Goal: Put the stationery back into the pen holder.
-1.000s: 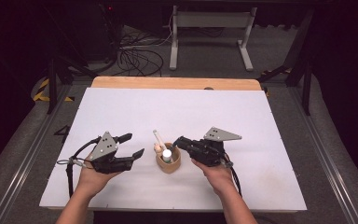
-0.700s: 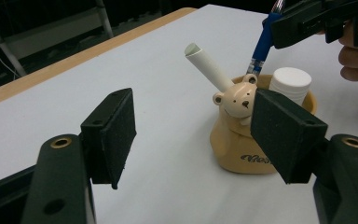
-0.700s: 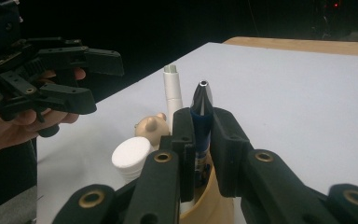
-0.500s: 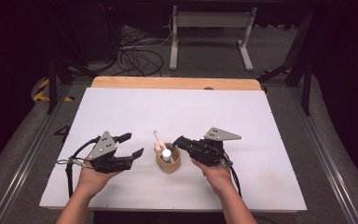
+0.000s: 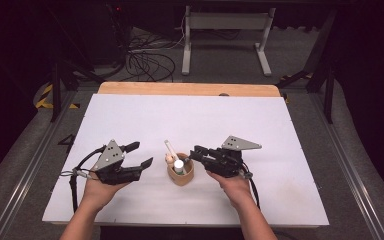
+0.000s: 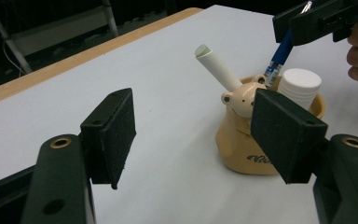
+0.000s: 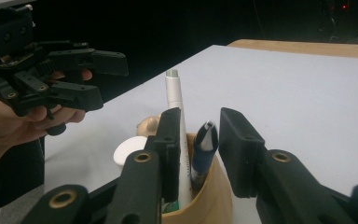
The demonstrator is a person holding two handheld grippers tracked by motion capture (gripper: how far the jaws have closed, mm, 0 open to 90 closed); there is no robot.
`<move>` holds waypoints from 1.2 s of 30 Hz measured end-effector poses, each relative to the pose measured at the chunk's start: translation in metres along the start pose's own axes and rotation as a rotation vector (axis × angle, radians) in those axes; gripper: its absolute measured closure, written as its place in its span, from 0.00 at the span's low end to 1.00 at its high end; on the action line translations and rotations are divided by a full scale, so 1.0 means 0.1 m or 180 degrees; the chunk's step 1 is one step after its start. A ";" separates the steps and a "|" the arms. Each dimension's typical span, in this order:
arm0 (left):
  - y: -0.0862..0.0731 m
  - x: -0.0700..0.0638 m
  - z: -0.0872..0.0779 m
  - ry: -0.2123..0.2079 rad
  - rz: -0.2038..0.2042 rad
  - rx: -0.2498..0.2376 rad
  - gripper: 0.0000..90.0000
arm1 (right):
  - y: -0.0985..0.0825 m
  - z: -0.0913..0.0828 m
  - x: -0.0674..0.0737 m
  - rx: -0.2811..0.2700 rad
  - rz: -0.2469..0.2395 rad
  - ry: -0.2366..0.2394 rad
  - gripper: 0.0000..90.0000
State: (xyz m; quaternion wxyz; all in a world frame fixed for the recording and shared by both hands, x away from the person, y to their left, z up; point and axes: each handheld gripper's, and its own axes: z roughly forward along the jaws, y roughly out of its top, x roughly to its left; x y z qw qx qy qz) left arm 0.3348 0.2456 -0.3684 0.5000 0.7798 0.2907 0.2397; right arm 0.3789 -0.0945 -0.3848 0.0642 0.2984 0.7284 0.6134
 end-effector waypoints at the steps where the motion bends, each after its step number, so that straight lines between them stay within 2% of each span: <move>1: 0.00 0.00 0.00 -0.0005 -0.0009 -0.0009 0.35 | 0.00 0.00 0.00 -0.0003 -0.0002 -0.0001 0.75; 11: 0.00 0.02 -0.01 -0.0011 -0.0084 -0.0044 0.35 | 0.02 -0.06 -0.04 -0.0092 0.0038 0.0054 0.57; 16: 0.00 0.03 -0.02 0.0003 -0.0069 -0.0042 0.34 | 0.04 -0.12 -0.06 -0.0187 0.0042 0.0090 0.50; 26: -0.01 0.07 -0.05 -0.0026 -0.0181 -0.0084 0.32 | 0.07 -0.22 -0.11 -0.0261 -0.0017 -0.0025 0.41; 35: 0.00 0.12 -0.09 -0.0032 -0.0243 -0.0159 0.29 | 0.09 -0.29 -0.14 -0.0212 -0.0120 -0.0166 0.33; 36: 0.00 0.12 -0.09 -0.0044 -0.0280 -0.0163 0.28 | 0.10 -0.29 -0.14 -0.0202 -0.0131 -0.0179 0.32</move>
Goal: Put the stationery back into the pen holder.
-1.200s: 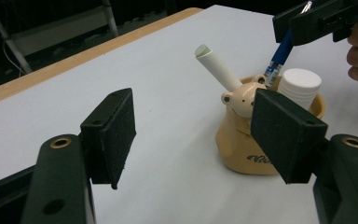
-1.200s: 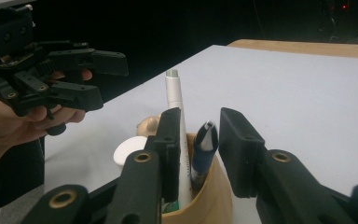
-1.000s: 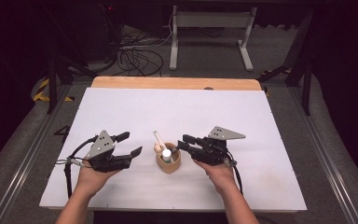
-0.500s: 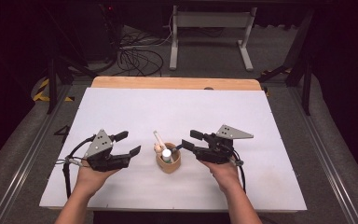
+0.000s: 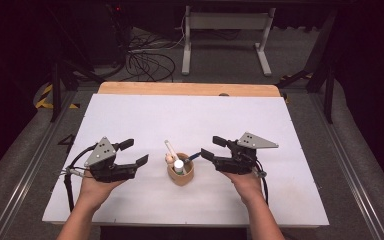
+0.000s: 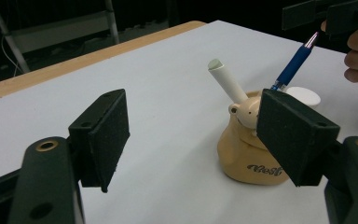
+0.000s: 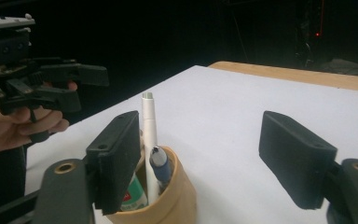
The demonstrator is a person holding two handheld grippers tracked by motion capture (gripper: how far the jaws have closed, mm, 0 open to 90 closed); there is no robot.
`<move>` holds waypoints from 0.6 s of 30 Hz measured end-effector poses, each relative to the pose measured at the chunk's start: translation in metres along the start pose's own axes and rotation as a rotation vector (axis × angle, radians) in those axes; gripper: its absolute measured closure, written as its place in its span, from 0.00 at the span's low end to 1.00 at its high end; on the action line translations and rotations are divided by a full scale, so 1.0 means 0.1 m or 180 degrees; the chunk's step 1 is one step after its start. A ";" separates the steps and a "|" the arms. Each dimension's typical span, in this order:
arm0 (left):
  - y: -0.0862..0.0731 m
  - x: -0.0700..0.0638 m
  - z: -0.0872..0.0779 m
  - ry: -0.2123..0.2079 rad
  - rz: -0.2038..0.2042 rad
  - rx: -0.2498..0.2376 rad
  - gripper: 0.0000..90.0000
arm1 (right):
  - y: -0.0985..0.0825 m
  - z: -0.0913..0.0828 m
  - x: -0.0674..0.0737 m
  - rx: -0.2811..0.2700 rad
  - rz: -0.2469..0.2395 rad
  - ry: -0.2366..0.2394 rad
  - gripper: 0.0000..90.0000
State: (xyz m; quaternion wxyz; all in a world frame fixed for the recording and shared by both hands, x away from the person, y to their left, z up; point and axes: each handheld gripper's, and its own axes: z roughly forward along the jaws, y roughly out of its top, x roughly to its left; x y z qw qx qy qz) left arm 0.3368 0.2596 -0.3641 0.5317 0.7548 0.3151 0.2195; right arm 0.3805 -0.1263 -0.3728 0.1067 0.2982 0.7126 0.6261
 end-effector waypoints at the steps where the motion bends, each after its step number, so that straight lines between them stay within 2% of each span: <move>1: 0.00 0.00 -0.01 0.0004 -0.0009 -0.0008 0.27 | 0.00 -0.01 0.00 0.0007 -0.0011 -0.0011 0.32; 8: 0.01 0.03 -0.04 0.0014 -0.0047 -0.0057 0.23 | 0.02 -0.08 -0.04 0.0002 -0.0064 -0.0111 0.27; 18: 0.01 0.08 -0.09 0.0023 -0.0074 -0.0108 0.19 | 0.02 -0.24 -0.15 -0.0054 -0.0010 -0.0299 0.20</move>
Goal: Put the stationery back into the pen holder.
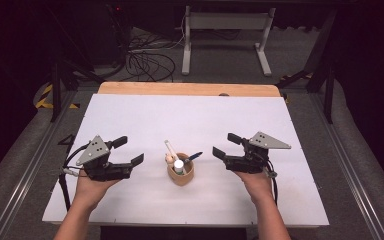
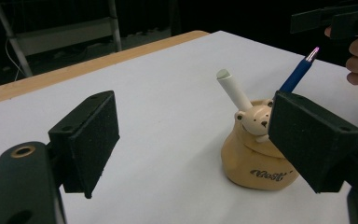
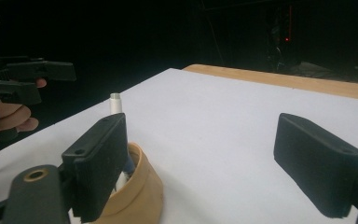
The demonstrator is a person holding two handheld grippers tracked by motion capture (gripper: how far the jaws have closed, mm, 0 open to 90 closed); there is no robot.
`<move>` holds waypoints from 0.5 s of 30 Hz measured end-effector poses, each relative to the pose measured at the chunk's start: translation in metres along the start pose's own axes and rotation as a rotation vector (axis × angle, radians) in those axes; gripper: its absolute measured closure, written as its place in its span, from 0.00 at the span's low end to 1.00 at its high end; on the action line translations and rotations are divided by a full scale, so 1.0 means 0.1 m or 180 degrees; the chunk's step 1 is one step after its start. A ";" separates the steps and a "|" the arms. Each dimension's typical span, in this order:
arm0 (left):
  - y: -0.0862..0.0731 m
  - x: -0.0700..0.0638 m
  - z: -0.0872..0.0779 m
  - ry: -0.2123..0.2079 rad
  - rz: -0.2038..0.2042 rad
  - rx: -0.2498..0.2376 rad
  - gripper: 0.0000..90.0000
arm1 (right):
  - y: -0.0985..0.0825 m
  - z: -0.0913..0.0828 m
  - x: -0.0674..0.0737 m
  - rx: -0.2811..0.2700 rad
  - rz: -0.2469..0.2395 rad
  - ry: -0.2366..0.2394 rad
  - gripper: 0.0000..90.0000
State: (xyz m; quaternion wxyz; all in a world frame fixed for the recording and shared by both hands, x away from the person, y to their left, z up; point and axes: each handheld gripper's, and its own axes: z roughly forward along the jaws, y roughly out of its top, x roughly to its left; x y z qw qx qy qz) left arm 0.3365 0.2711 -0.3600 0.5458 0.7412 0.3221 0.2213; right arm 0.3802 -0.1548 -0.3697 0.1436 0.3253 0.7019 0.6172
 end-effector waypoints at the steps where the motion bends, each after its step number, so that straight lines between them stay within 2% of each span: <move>1: 0.00 0.00 -0.01 -0.0008 -0.0015 0.0000 0.18 | 0.00 -0.02 -0.01 -0.0014 0.0006 -0.0017 0.20; 15: 0.00 0.05 -0.07 -0.0006 -0.0051 -0.0059 0.16 | -0.02 -0.24 -0.15 -0.0072 0.0054 -0.0164 0.14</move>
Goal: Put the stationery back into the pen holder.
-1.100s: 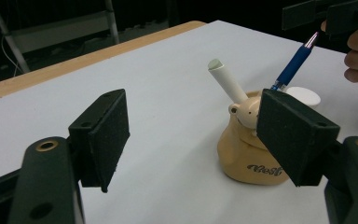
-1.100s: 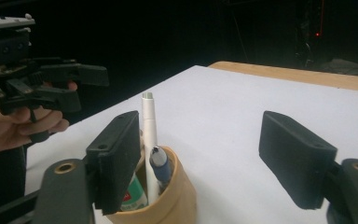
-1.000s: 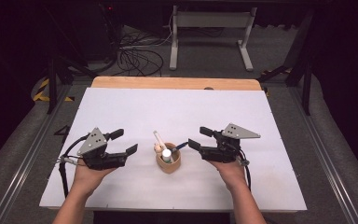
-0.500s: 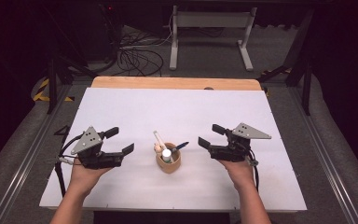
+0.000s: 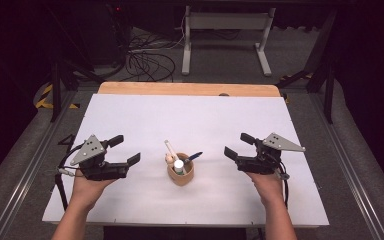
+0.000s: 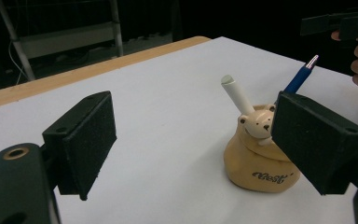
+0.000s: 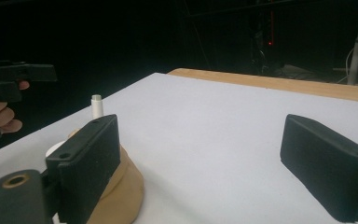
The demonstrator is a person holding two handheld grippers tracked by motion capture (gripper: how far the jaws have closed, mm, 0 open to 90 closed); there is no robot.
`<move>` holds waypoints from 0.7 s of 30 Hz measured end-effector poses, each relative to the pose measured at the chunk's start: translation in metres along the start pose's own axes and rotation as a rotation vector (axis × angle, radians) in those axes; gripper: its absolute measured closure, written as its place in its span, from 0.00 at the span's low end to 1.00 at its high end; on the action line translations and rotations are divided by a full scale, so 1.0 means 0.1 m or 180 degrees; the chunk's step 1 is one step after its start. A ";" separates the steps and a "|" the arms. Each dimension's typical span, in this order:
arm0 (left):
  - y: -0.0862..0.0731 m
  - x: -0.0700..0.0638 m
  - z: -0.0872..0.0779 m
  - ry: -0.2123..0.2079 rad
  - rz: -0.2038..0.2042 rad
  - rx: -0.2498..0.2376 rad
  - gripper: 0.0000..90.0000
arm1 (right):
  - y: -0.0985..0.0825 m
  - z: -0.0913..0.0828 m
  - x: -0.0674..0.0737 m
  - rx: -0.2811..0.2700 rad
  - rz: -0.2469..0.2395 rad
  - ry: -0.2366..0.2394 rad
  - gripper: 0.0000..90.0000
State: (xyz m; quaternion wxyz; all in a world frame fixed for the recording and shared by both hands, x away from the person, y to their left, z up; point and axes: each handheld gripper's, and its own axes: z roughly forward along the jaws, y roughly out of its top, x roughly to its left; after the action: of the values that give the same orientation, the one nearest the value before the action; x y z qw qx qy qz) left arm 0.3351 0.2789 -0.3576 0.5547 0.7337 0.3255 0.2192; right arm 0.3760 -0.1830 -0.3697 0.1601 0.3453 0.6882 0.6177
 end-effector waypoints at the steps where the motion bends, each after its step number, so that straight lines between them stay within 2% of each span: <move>1: 0.00 0.00 0.00 -0.0006 -0.0007 -0.0010 0.16 | 0.00 -0.02 -0.01 0.0004 -0.0008 -0.0015 0.14; 4: 0.00 0.01 -0.01 -0.0009 -0.0010 -0.0011 0.16 | -0.01 -0.07 -0.04 0.0004 -0.0029 -0.0057 0.13; 21: -0.03 0.05 -0.02 -0.0043 -0.0107 -0.0037 0.15 | -0.05 -0.22 -0.22 -0.0014 0.0057 -0.0224 0.06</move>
State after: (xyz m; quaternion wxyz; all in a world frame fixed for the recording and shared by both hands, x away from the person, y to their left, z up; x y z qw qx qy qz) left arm 0.3362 0.2845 -0.3602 0.5648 0.7264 0.3327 0.2067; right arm 0.3761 -0.2143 -0.3748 0.1795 0.3726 0.6776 0.6081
